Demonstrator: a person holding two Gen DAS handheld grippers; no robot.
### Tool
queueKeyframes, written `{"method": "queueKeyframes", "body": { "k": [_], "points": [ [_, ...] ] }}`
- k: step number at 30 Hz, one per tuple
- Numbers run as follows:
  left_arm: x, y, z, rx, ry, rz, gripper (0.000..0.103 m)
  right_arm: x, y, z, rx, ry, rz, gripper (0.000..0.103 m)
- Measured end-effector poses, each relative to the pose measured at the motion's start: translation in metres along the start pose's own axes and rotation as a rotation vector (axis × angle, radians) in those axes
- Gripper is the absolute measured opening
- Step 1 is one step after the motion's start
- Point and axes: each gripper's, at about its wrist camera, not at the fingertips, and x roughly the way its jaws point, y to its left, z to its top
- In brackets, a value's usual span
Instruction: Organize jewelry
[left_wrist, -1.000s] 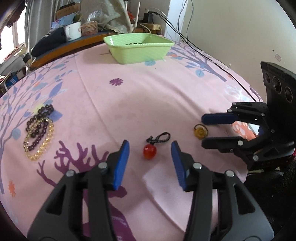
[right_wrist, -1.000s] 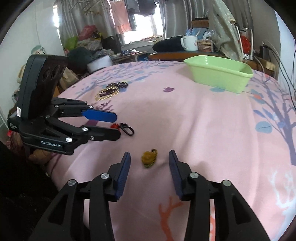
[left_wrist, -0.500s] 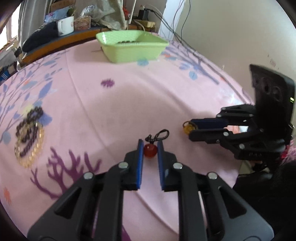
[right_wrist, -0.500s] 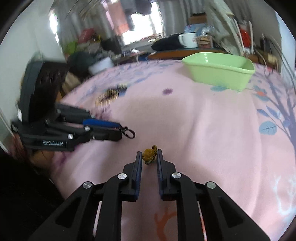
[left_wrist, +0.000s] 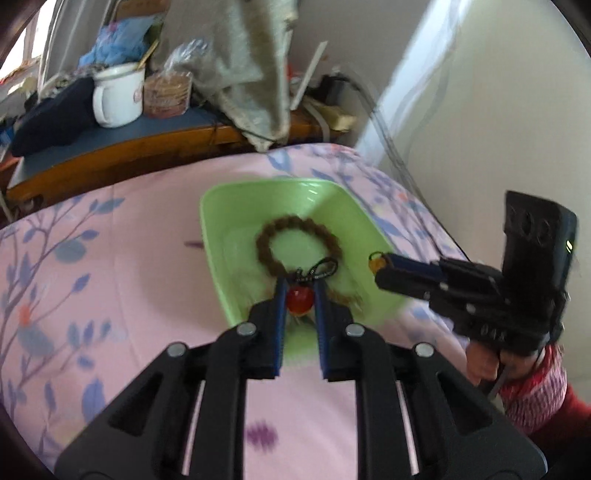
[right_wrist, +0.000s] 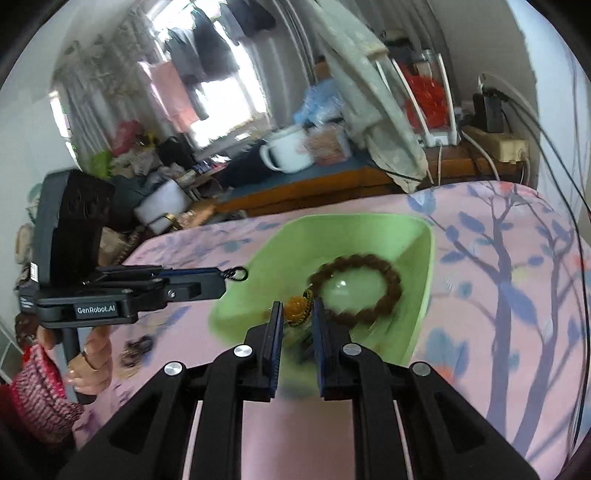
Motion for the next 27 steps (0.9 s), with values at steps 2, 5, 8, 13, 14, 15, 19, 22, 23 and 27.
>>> {"method": "queueKeyframes", "body": {
  "k": [2,5,8,13,14,15,19,22,23,27],
  "points": [
    [0.019,0.006,0.01,-0.019,0.026,0.021,0.014,0.019,-0.008,0.009,0.0,0.027,-0.019,0.0],
    [0.046,0.016,0.017,-0.057,0.073,0.059,0.016,0.037,-0.015,0.012,0.01,0.059,-0.031,0.0],
    [0.048,0.02,0.021,-0.08,0.061,0.041,0.032,0.036,-0.019,0.016,0.025,0.01,-0.038,0.002],
    [0.01,0.013,0.015,-0.089,-0.002,0.007,0.033,0.006,-0.013,0.003,0.107,-0.097,0.011,0.007],
    [-0.001,0.011,0.01,-0.092,-0.025,-0.011,0.033,-0.004,-0.005,-0.004,0.109,-0.12,0.025,0.007],
    [-0.019,0.008,0.0,-0.097,-0.061,-0.03,0.033,-0.011,0.001,-0.009,0.11,-0.138,0.04,0.007],
    [-0.051,0.002,-0.055,-0.095,-0.102,-0.045,0.033,-0.036,0.046,-0.054,0.073,-0.157,0.156,0.007],
    [-0.054,-0.009,-0.105,-0.069,-0.084,0.083,0.033,-0.039,0.075,-0.09,0.035,-0.121,0.155,0.007],
    [-0.053,-0.014,-0.122,-0.055,-0.071,0.156,0.033,-0.039,0.083,-0.104,0.032,-0.11,0.132,0.007],
    [-0.052,-0.03,-0.158,-0.019,-0.067,0.334,0.033,-0.039,0.092,-0.133,0.086,-0.076,0.052,0.007]
  ]
}}
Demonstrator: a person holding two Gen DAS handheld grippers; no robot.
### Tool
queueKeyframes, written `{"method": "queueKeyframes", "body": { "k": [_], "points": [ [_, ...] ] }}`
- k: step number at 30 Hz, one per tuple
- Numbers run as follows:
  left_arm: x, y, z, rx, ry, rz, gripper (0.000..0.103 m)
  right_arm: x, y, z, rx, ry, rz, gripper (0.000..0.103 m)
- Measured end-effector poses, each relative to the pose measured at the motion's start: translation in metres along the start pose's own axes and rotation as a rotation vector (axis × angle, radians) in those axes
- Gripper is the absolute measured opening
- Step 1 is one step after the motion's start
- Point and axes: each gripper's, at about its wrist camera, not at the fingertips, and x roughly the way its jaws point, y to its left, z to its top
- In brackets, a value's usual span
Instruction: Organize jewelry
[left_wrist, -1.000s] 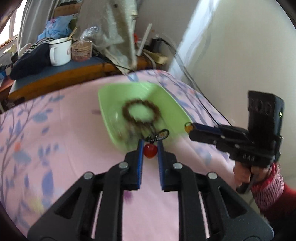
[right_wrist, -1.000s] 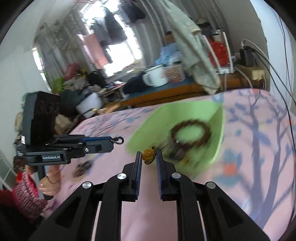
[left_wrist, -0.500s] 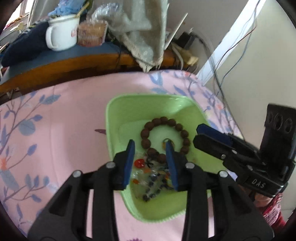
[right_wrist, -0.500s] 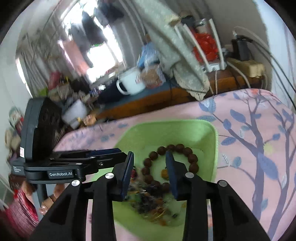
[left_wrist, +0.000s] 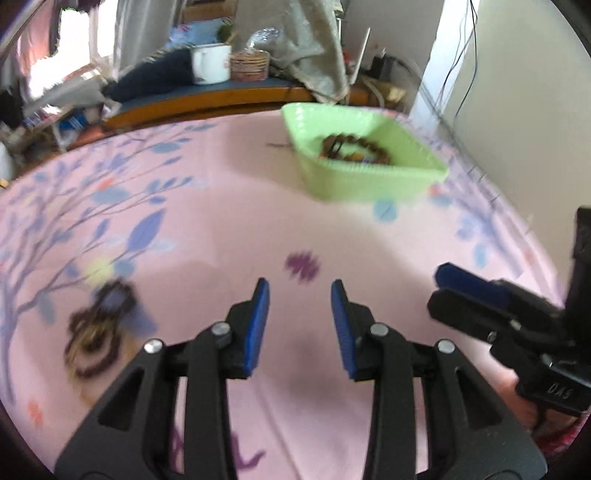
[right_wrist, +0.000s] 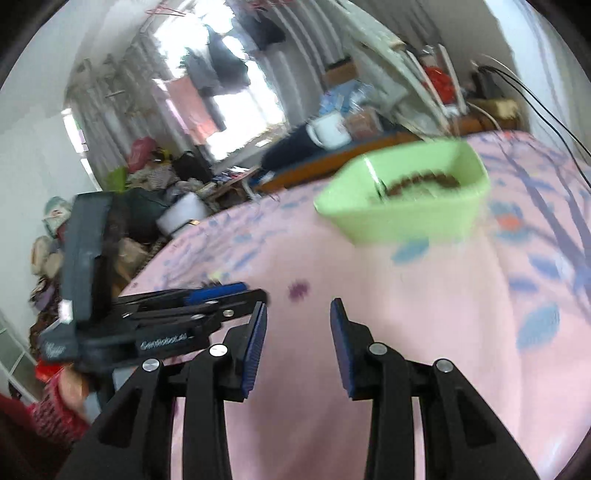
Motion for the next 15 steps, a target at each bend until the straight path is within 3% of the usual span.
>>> {"method": "queueKeyframes", "body": {
  "k": [2,8,15],
  "points": [
    [-0.004,-0.007,-0.007,0.021,-0.027,0.052,0.033,-0.005,-0.005,-0.005,0.051,-0.011,-0.024,0.007],
    [-0.022,-0.014,-0.02,0.059,-0.078,0.092,0.033,-0.021,-0.009,-0.011,0.1,-0.039,-0.08,0.007],
    [-0.039,-0.007,-0.028,0.052,-0.108,0.148,0.033,-0.017,0.013,-0.013,0.052,-0.021,-0.066,0.007]
  ]
}}
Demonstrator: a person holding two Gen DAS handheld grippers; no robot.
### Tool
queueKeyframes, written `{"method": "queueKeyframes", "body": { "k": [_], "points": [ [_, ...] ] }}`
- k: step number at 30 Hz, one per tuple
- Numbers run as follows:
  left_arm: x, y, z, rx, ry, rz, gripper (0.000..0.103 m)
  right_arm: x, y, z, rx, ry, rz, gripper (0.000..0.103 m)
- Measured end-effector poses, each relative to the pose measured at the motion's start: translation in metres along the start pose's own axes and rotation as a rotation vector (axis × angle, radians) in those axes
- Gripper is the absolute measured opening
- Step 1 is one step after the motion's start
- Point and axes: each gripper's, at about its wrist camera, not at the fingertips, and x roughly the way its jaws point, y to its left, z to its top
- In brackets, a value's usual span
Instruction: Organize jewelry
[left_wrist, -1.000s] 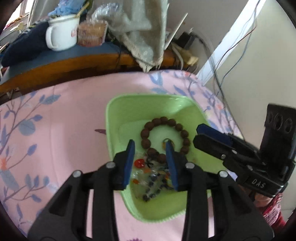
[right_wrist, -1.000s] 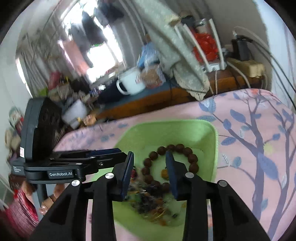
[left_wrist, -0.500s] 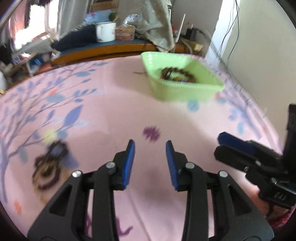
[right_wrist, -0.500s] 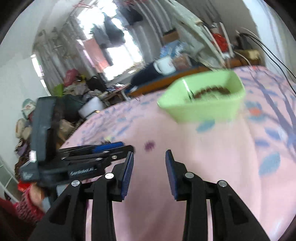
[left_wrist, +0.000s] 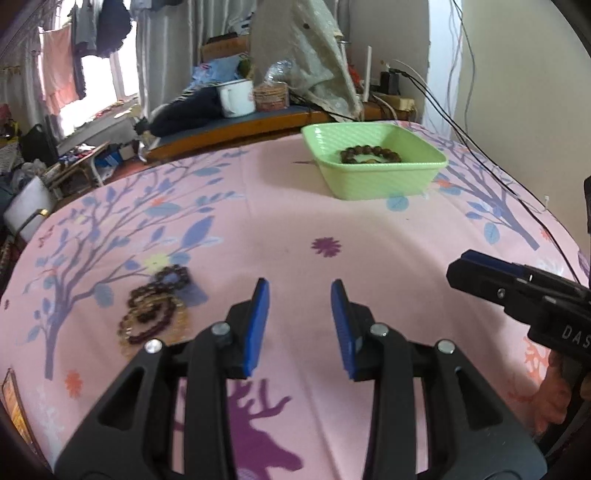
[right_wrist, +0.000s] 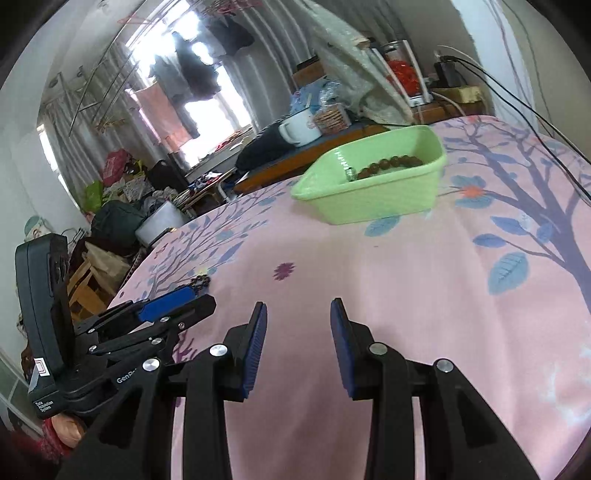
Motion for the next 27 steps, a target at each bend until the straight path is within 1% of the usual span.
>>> {"method": "queueKeyframes", "body": {
  "k": [10,17,24,27],
  "points": [
    [-0.01,0.049,-0.019,-0.09,-0.008,0.061,0.033,0.022,0.042,-0.002,-0.091,0.054,0.016,0.007],
    [-0.012,0.088,-0.033,-0.159,-0.011,0.099,0.033,0.046,0.069,-0.004,-0.154,0.114,0.01,0.007],
    [-0.015,0.128,-0.044,-0.228,-0.014,0.157,0.033,0.072,0.096,-0.001,-0.217,0.166,0.022,0.007],
    [-0.018,0.147,-0.047,-0.264,-0.019,0.157,0.033,0.08,0.108,0.0,-0.249,0.179,0.031,0.007]
  ]
}}
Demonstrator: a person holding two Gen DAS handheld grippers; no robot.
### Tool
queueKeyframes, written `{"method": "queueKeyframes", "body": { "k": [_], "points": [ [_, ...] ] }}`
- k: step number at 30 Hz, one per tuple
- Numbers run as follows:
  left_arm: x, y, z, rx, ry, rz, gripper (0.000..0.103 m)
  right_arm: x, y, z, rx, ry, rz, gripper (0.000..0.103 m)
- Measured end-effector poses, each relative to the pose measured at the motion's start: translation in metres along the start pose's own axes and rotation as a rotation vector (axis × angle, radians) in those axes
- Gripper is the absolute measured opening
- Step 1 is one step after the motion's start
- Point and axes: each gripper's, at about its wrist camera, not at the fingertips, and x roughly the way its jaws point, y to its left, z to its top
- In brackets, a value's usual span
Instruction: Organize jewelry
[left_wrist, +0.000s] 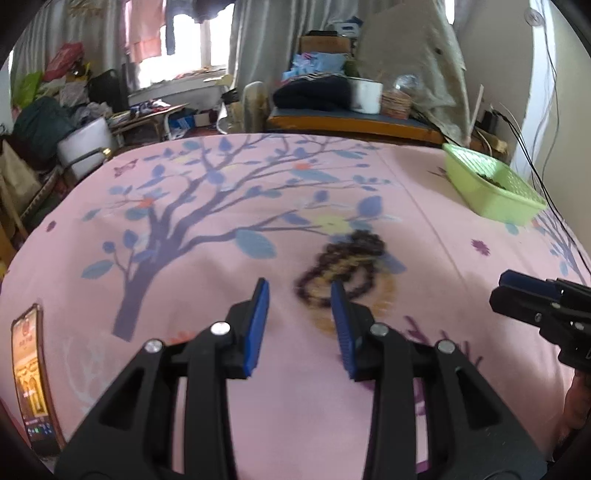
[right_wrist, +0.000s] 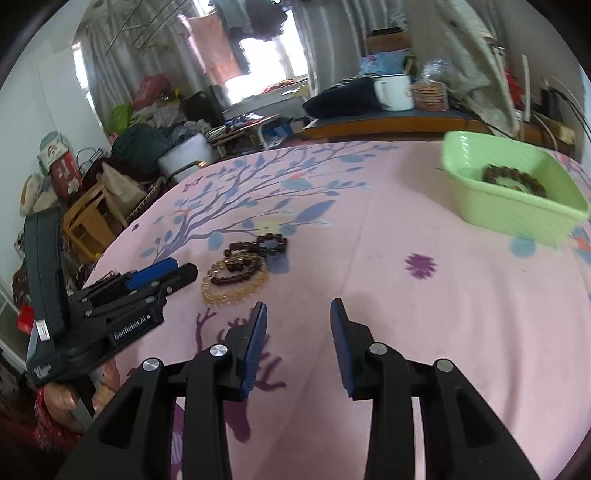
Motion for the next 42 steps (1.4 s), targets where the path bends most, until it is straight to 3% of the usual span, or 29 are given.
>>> {"method": "queueKeyframes", "body": {
  "k": [7,12,17,20,24,29,35,39,42],
  "points": [
    [0.001,0.074,0.002,-0.184,0.012,0.024,0.033,0.025,0.028,0.018,-0.107,0.022,0.025,0.007],
    [0.005,0.076,-0.004,-0.201,0.029,0.024,0.033,0.057,0.039,0.036,-0.184,0.057,0.021,0.007],
    [0.007,0.075,-0.004,-0.192,0.028,0.026,0.033,0.095,0.038,0.041,-0.208,0.156,0.016,0.007],
    [0.008,0.076,-0.004,-0.198,0.027,0.021,0.033,0.099,0.036,0.043,-0.203,0.167,0.086,0.0],
    [0.007,0.067,-0.003,-0.154,0.027,-0.029,0.033,0.086,0.032,0.031,-0.253,0.182,0.079,0.0],
    [0.009,0.044,0.006,-0.096,0.042,-0.162,0.033,0.048,-0.016,0.015,-0.141,0.139,0.023,0.0],
    [0.019,0.002,0.009,0.031,0.075,-0.152,0.033,0.005,-0.072,-0.006,0.026,0.075,-0.035,0.0],
    [0.014,-0.019,0.005,0.111,0.048,-0.134,0.033,-0.005,-0.094,-0.011,0.115,0.053,0.005,0.0],
    [0.011,-0.036,0.003,0.188,0.057,-0.185,0.033,-0.004,-0.099,-0.009,0.142,0.052,0.033,0.0]
  ]
}}
